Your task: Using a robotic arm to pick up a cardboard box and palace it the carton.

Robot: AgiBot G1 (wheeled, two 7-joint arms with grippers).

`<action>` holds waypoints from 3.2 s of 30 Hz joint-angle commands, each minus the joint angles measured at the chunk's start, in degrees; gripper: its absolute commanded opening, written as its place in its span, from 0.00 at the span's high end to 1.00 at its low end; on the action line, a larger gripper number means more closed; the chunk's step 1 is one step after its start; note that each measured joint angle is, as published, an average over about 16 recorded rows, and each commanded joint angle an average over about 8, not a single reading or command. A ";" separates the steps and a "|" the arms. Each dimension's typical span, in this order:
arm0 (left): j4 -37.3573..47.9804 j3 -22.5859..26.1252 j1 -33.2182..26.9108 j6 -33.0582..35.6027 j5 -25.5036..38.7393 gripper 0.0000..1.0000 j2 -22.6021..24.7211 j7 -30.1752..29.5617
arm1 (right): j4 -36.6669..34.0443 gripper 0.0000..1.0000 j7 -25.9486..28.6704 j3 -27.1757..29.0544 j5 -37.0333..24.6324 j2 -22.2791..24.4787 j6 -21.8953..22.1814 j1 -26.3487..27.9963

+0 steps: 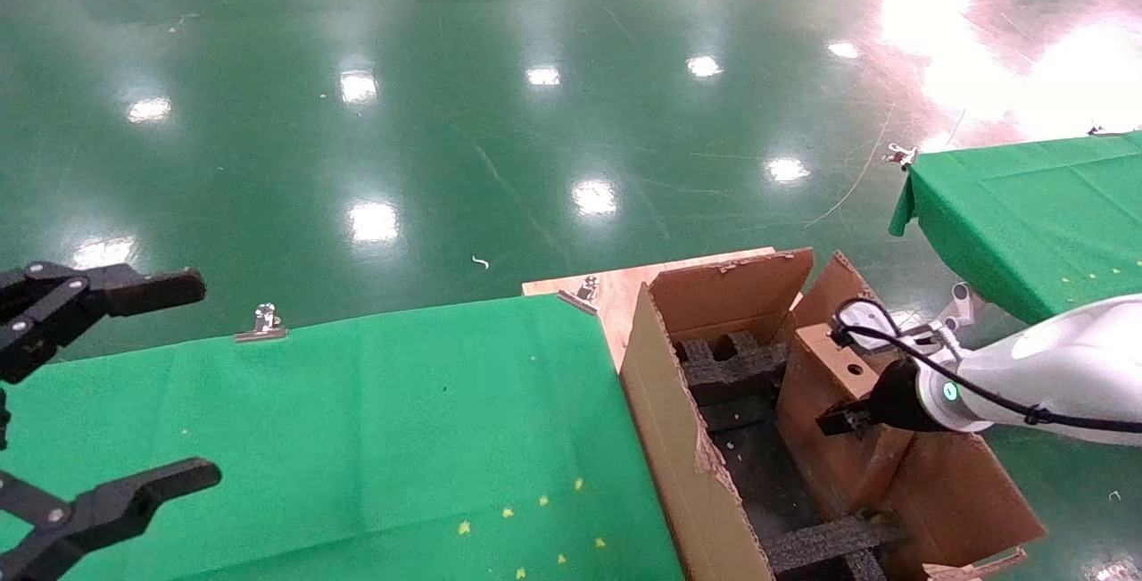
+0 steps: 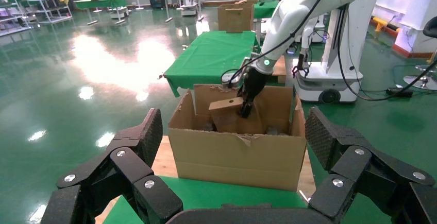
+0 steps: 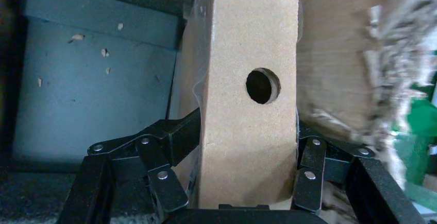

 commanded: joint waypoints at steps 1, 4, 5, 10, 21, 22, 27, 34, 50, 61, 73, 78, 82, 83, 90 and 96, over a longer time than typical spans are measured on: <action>0.00 0.00 0.00 0.00 0.00 0.00 0.00 0.00 | -1.18 1.00 -0.45 -0.14 0.63 -0.56 0.92 -0.91; 0.00 0.00 0.00 0.00 0.00 0.00 0.00 0.00 | -2.74 1.00 -2.06 -0.21 2.40 -1.36 1.53 -1.83; 0.00 0.00 0.00 0.00 0.00 0.00 0.00 0.00 | -3.24 1.00 -2.62 -0.22 3.04 -1.61 1.63 -2.10; 0.00 0.00 0.00 0.00 0.00 0.00 0.00 0.00 | -5.57 1.00 -5.44 -0.20 6.39 -2.75 1.57 -3.32; 0.00 0.01 0.00 0.00 0.00 0.00 0.00 0.00 | -10.39 1.00 -10.67 0.19 11.83 -4.80 1.17 -5.31; 0.00 0.01 0.00 0.00 0.00 0.00 0.00 0.00 | -10.91 1.00 -11.14 0.23 12.22 -5.02 1.19 -5.52; 0.00 0.01 0.00 0.00 -0.01 0.00 0.00 0.00 | -13.39 0.99 -13.45 0.48 14.03 -6.11 1.23 -6.38; 0.01 0.00 0.01 -0.01 -0.01 0.00 -0.01 0.01 | -15.21 0.19 -15.43 0.78 15.53 -6.88 1.18 -6.94; 0.02 0.00 0.01 -0.02 -0.01 0.00 -0.01 0.01 | -14.77 0.00 -15.28 1.21 15.52 -6.62 0.94 -5.69; 0.02 0.01 0.01 -0.02 -0.01 0.00 -0.01 0.01 | -11.84 0.00 -14.42 1.63 14.80 -5.14 0.20 -3.36; 0.02 0.01 0.01 -0.02 -0.01 0.00 -0.01 0.01 | -6.45 0.00 -11.53 2.79 10.92 -2.07 0.36 2.27; 0.02 0.01 0.01 -0.02 -0.01 0.00 -0.01 0.01 | -1.34 0.00 -11.62 4.50 10.50 -0.30 0.66 6.23; 0.02 0.01 0.01 -0.02 -0.01 0.00 -0.01 0.01 | 4.41 0.00 -13.79 6.74 13.70 1.36 0.72 9.40; 0.02 0.01 0.01 -0.02 -0.01 0.00 -0.01 0.01 | 5.78 0.00 -14.60 7.40 15.17 1.71 0.60 10.07; 0.02 0.02 0.01 -0.02 -0.02 0.00 -0.01 0.01 | 11.24 0.00 -23.35 12.76 31.02 2.82 -3.78 13.65; 0.03 0.02 0.01 -0.03 -0.02 0.00 -0.01 0.02 | 10.57 0.00 -29.42 16.82 43.94 3.07 -9.10 14.71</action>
